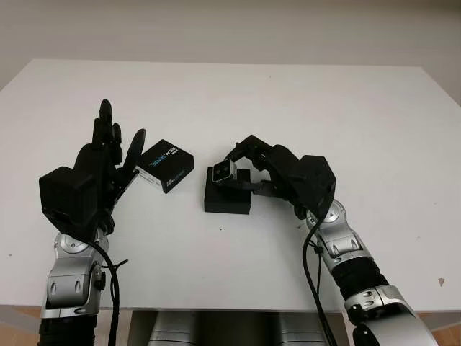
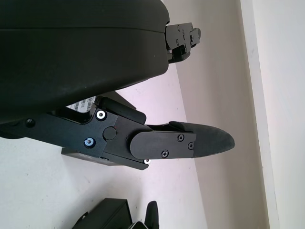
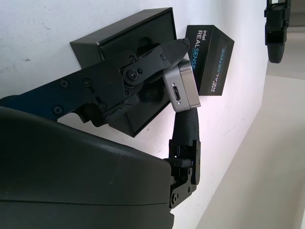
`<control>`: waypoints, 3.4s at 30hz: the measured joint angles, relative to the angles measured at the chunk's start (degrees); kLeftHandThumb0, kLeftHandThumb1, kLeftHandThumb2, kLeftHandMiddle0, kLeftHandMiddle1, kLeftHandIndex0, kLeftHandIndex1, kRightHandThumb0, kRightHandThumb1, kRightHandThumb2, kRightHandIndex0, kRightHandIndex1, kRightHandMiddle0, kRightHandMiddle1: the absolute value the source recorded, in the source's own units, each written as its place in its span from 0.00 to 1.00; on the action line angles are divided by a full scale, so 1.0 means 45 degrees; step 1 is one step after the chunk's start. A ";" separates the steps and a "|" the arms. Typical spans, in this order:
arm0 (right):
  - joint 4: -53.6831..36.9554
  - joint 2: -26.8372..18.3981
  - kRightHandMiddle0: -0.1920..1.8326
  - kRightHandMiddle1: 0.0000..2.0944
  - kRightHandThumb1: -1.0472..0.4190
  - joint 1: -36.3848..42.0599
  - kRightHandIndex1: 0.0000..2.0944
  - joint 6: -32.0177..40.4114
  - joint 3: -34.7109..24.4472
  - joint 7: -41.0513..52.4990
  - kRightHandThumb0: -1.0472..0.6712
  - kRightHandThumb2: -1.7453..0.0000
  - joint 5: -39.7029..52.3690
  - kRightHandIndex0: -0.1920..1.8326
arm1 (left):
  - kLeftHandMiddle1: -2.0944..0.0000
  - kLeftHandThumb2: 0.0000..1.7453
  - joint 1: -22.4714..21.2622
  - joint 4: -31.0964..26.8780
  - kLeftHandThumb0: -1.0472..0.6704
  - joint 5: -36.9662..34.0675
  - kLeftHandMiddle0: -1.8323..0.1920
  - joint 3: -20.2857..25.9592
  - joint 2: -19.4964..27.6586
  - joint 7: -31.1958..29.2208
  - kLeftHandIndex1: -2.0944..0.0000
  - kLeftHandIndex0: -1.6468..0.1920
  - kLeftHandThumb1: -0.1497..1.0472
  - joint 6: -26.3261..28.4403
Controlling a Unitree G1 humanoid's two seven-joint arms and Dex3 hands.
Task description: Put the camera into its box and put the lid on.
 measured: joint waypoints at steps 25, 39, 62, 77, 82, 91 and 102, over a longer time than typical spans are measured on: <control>-0.0185 -0.0285 0.27 0.81 0.08 0.0499 0.03 -0.0402 0.0592 0.0106 0.34 0.97 -0.0647 0.19 | 0.97 0.22 0.0160 -0.0291 0.18 -0.0146 0.95 0.0004 -0.0003 0.0038 0.97 0.97 1.00 0.0165; -0.0467 -0.0576 0.15 0.55 0.06 0.0483 0.02 -0.1231 0.1796 -0.1412 0.32 0.97 -0.3093 0.15 | 0.97 0.22 0.0188 -0.0325 0.19 -0.0044 0.96 0.0008 0.0007 0.0042 0.98 0.98 1.00 0.0165; -0.3334 -0.2318 0.10 0.21 0.04 0.0821 0.02 -0.1857 0.2924 -0.2113 0.23 0.97 -0.6021 0.05 | 0.97 0.22 0.0188 -0.0459 0.19 -0.0044 0.95 0.0050 0.0022 0.0037 0.97 0.97 1.00 0.0475; -0.6903 -0.3332 0.12 0.07 0.00 0.1303 0.02 -0.1032 0.2723 -0.1801 0.19 0.92 -0.7473 0.03 | 0.97 0.22 0.0190 -0.0464 0.19 -0.0172 0.96 0.0131 0.0066 -0.0072 0.97 0.97 1.00 0.0477; -0.6936 -0.3672 0.16 0.07 0.00 0.1482 0.05 -0.1048 0.2774 -0.1652 0.18 0.93 -0.7876 0.10 | 0.98 0.22 0.0199 -0.0465 0.19 -0.0159 0.96 0.0135 0.0128 -0.0069 0.97 0.97 1.00 0.0477; -0.6241 -0.2916 0.29 0.12 0.06 0.1548 0.09 -0.0186 0.2724 -0.2409 0.18 0.98 -0.7852 0.22 | 0.97 0.22 0.0200 -0.0464 0.19 -0.0223 0.96 0.0124 0.0123 -0.0120 0.97 0.97 1.00 0.0477; -0.5523 -0.2205 0.26 0.39 0.10 0.1393 0.05 0.1111 0.2498 -0.3072 0.19 0.97 -0.7532 0.26 | 0.97 0.23 0.0238 -0.0465 0.19 -0.0206 0.96 0.0100 0.0119 -0.0090 0.98 0.98 1.00 0.0468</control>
